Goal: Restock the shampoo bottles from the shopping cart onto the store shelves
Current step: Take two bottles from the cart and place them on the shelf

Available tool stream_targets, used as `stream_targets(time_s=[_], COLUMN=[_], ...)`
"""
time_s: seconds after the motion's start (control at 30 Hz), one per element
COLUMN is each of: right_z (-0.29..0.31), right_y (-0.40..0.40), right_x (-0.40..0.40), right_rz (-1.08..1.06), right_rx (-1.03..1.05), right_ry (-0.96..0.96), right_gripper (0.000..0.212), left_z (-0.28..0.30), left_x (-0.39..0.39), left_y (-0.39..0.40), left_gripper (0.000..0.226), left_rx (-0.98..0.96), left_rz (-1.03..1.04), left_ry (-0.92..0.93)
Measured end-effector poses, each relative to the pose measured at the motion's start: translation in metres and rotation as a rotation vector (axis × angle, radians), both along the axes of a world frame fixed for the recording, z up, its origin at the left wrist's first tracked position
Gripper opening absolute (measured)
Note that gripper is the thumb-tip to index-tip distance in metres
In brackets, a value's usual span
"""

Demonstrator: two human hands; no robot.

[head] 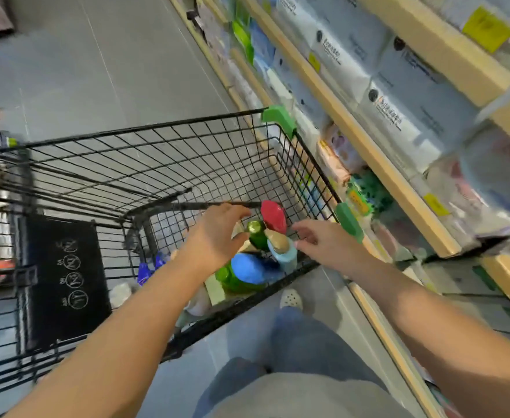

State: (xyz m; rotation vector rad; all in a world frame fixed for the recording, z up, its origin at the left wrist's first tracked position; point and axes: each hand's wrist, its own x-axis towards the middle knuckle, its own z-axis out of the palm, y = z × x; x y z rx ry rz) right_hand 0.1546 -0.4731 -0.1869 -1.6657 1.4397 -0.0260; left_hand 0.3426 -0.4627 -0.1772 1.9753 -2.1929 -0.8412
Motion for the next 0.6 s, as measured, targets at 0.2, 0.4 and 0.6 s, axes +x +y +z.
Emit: stream_targets(time_s=[0.2,0.4,0.6], right_z=[-0.036,-0.074,-0.107], right_y=[-0.033,-0.046,-0.042], right_x=[0.006,0.017,0.036], right_rz=[0.032,0.068,0.1], right_rx=[0.106,0.185,0.315], right_ry=[0.101,0.22,0.299], right_gripper=[0.039,0.041,0.069], left_z=[-0.035,-0.078,-0.12], left_x=[-0.011,-0.02,-0.025], left_y=[-0.042,-0.079,-0.099], left_gripper=[0.044,0.057,0.062], left_rx=[0.063,0.093,0.201], left_rz=[-0.108,-0.313,-0.51], left_ry=[-0.127,-0.167,-0.222])
